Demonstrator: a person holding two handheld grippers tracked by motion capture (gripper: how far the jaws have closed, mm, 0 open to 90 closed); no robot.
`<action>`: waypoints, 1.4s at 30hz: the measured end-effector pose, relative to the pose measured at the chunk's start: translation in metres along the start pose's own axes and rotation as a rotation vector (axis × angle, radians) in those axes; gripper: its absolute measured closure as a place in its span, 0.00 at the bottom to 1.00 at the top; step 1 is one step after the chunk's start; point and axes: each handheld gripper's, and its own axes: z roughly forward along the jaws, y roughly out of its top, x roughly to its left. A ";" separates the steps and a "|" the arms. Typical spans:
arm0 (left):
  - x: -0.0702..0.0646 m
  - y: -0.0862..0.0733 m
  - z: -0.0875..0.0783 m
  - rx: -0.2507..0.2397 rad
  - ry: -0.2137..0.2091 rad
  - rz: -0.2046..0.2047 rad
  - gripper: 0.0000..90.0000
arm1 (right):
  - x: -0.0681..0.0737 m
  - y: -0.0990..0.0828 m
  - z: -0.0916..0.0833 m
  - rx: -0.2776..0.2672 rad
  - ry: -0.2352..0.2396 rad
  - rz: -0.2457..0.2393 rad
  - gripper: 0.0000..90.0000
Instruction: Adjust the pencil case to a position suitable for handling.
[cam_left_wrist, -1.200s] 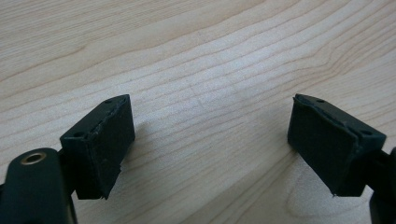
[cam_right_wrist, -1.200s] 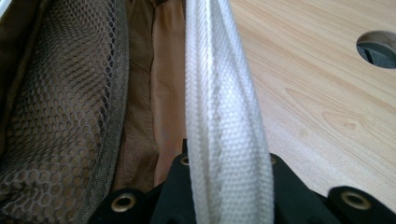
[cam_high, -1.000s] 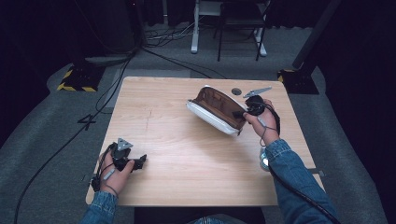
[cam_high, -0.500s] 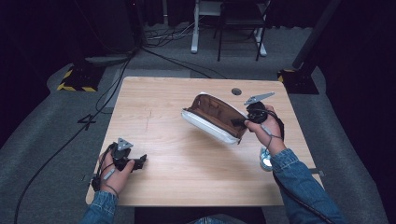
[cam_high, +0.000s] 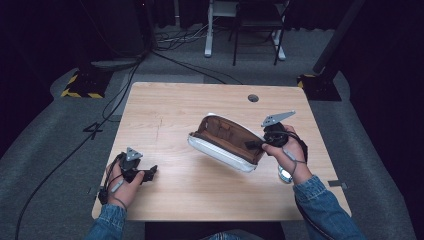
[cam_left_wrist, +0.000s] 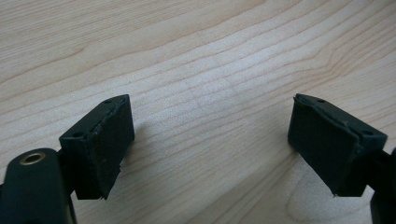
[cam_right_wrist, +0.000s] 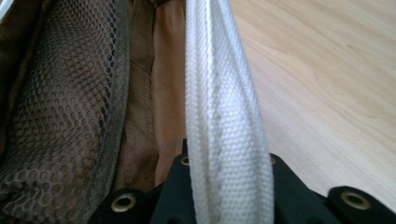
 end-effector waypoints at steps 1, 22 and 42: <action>0.000 0.000 0.000 -0.001 0.000 -0.001 0.16 | 0.002 -0.002 0.000 0.003 0.006 -0.004 0.97; 0.000 0.001 0.001 -0.002 0.002 -0.001 0.16 | 0.043 -0.035 0.003 0.036 0.072 -0.043 0.97; 0.000 0.001 0.001 -0.001 0.002 -0.001 0.16 | 0.061 -0.051 0.029 0.106 0.130 -0.084 0.97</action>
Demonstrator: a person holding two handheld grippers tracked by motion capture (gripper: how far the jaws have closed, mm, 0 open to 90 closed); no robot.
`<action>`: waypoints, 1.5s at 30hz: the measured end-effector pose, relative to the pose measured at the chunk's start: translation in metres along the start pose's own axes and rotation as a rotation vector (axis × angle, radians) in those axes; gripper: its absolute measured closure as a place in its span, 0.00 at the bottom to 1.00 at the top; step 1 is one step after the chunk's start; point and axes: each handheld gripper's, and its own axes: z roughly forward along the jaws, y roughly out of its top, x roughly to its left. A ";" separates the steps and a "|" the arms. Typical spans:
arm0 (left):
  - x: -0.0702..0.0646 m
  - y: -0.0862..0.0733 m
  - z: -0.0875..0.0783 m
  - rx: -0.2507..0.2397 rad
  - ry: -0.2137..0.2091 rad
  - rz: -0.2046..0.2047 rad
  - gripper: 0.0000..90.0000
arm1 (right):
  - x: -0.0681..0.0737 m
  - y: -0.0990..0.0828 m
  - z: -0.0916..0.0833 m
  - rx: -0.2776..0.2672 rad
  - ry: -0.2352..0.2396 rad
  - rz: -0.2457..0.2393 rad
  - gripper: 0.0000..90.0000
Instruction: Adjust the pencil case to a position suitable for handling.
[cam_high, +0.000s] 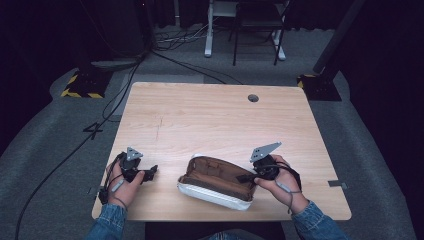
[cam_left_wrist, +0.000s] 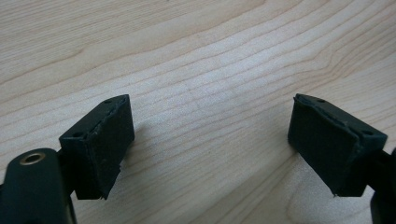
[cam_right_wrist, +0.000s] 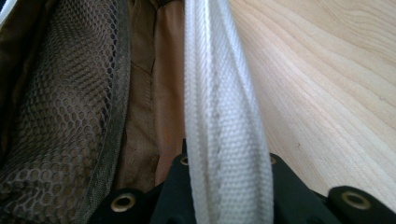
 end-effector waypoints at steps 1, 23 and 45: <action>0.000 0.000 0.000 0.000 0.000 0.000 0.16 | -0.001 -0.001 0.001 0.002 -0.001 -0.002 0.96; 0.000 0.001 0.001 0.001 -0.004 0.005 0.16 | -0.012 -0.012 0.020 0.028 0.028 0.003 0.93; -0.002 0.004 0.004 0.001 -0.009 0.010 0.16 | -0.001 -0.001 -0.005 -0.066 -0.106 0.001 0.47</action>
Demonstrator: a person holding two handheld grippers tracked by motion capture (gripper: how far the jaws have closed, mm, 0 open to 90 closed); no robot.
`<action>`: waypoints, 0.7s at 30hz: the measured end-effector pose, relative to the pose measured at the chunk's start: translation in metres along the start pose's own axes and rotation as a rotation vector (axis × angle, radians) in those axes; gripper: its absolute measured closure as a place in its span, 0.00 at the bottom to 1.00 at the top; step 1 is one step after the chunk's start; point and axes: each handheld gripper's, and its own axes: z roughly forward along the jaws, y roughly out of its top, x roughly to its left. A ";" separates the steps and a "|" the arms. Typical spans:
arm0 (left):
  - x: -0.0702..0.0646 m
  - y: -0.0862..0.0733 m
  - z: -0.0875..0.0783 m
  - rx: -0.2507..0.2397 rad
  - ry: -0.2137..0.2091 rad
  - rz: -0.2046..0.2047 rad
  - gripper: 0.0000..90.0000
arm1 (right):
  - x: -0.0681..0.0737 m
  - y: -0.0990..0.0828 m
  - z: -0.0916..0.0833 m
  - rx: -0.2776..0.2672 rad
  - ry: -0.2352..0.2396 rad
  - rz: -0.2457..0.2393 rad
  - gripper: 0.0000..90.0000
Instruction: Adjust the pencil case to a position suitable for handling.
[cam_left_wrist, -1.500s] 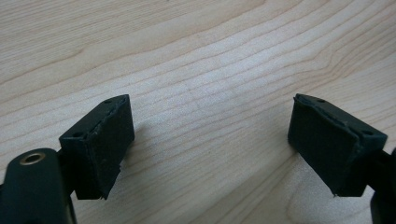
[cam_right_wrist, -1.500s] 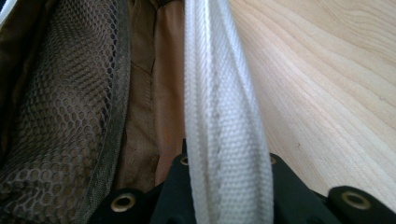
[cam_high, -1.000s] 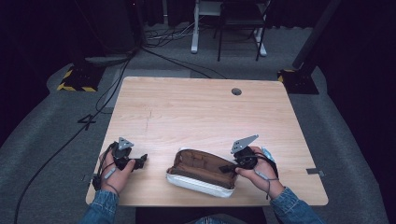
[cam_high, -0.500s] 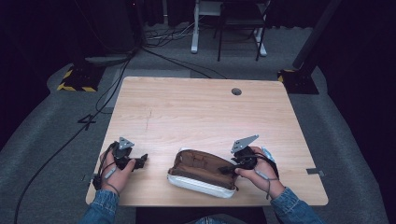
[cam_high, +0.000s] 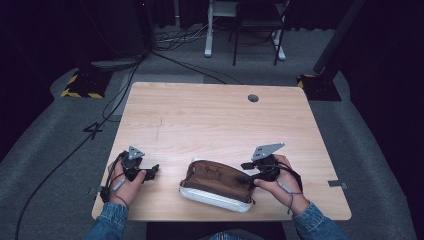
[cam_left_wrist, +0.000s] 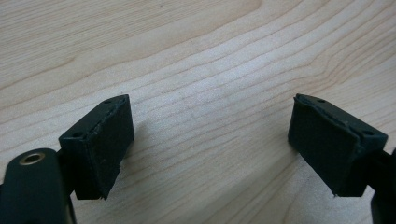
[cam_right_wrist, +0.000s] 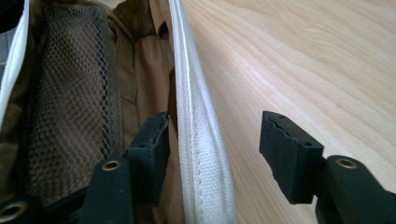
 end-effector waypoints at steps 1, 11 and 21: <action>0.000 0.000 0.000 0.000 0.000 0.000 0.16 | 0.001 0.001 -0.003 -0.004 -0.006 0.003 0.46; 0.002 0.002 0.002 0.001 -0.009 0.008 0.16 | 0.002 0.004 -0.031 -0.057 -0.064 0.022 0.42; 0.003 0.004 0.003 0.004 -0.012 0.010 0.16 | -0.004 -0.006 -0.056 -0.063 -0.145 0.071 0.36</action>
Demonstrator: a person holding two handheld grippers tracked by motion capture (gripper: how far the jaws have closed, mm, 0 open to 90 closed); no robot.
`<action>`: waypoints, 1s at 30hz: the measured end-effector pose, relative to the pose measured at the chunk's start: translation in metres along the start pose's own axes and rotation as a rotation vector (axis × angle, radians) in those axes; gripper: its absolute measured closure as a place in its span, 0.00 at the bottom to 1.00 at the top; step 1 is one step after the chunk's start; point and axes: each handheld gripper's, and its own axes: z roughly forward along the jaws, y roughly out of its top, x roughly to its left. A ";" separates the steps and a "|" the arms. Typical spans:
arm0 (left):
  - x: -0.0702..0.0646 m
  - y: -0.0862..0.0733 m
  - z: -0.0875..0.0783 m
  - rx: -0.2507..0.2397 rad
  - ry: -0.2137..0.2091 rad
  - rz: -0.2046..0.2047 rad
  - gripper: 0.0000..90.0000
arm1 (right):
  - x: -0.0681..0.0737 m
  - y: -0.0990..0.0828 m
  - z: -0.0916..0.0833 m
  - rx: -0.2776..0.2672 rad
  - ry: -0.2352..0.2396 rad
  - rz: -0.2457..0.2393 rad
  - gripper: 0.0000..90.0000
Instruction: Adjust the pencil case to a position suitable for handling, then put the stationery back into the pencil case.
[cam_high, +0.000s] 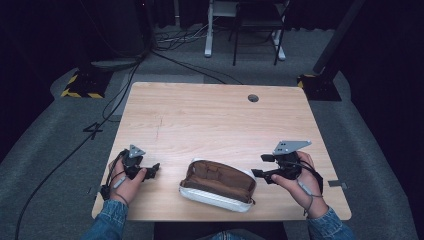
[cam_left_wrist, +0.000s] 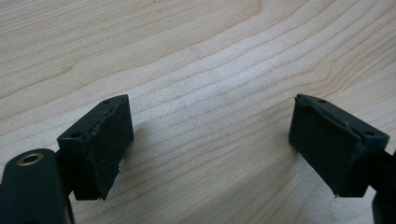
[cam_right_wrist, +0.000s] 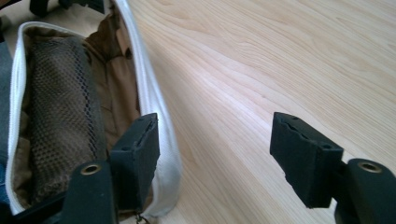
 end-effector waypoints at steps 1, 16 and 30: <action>0.000 0.000 0.000 -0.002 -0.002 0.002 0.16 | -0.001 -0.001 -0.002 0.002 -0.008 0.009 0.36; 0.000 0.003 0.002 0.003 0.000 0.006 0.15 | -0.029 -0.021 -0.018 0.015 -0.124 0.104 0.31; -0.001 0.003 0.003 -0.001 -0.003 0.003 0.15 | -0.051 -0.042 -0.004 0.167 -0.257 0.205 0.24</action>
